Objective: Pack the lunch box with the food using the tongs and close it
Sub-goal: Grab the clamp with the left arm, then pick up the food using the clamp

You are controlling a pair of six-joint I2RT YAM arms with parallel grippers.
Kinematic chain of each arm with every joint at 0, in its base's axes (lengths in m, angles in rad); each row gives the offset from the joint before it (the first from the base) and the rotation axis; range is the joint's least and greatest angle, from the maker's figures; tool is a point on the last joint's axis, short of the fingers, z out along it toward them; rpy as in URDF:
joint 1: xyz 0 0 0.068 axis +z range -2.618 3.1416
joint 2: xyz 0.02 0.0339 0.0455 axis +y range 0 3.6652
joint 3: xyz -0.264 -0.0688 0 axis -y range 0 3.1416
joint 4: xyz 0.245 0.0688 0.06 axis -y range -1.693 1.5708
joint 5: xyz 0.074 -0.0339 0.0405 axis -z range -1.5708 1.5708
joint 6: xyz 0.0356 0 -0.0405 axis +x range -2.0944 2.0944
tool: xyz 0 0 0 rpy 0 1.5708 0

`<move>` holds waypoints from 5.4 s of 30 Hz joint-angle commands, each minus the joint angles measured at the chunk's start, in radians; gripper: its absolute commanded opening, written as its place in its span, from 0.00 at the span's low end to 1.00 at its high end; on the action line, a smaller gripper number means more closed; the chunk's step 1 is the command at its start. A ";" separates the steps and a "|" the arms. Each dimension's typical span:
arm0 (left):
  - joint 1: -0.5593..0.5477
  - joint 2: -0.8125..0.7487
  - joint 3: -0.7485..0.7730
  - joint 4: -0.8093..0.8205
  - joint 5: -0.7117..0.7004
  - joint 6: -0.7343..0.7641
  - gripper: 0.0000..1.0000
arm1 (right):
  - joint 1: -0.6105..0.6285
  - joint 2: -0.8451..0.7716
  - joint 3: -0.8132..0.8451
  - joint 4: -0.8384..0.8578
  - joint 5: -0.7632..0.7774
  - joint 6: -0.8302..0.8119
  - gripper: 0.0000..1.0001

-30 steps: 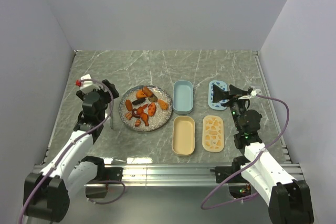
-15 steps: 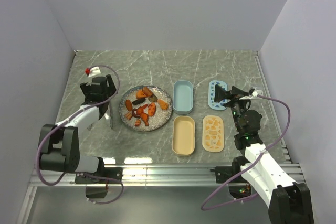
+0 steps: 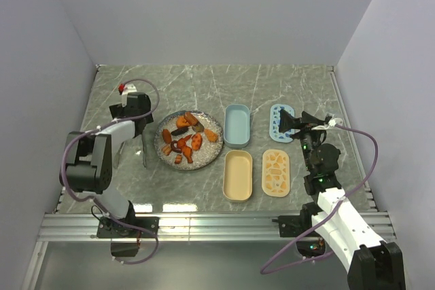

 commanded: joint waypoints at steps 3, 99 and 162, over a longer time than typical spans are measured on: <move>0.006 0.114 0.104 -0.077 0.010 -0.006 0.99 | 0.008 -0.012 0.033 0.021 0.018 0.004 0.99; -0.743 -0.765 -0.332 0.708 0.141 0.579 0.47 | 0.021 -0.075 -0.050 0.064 -0.036 0.026 0.96; -0.315 -0.572 -0.381 0.875 0.626 0.307 0.00 | 0.031 -0.047 -0.051 0.093 -0.024 0.015 0.96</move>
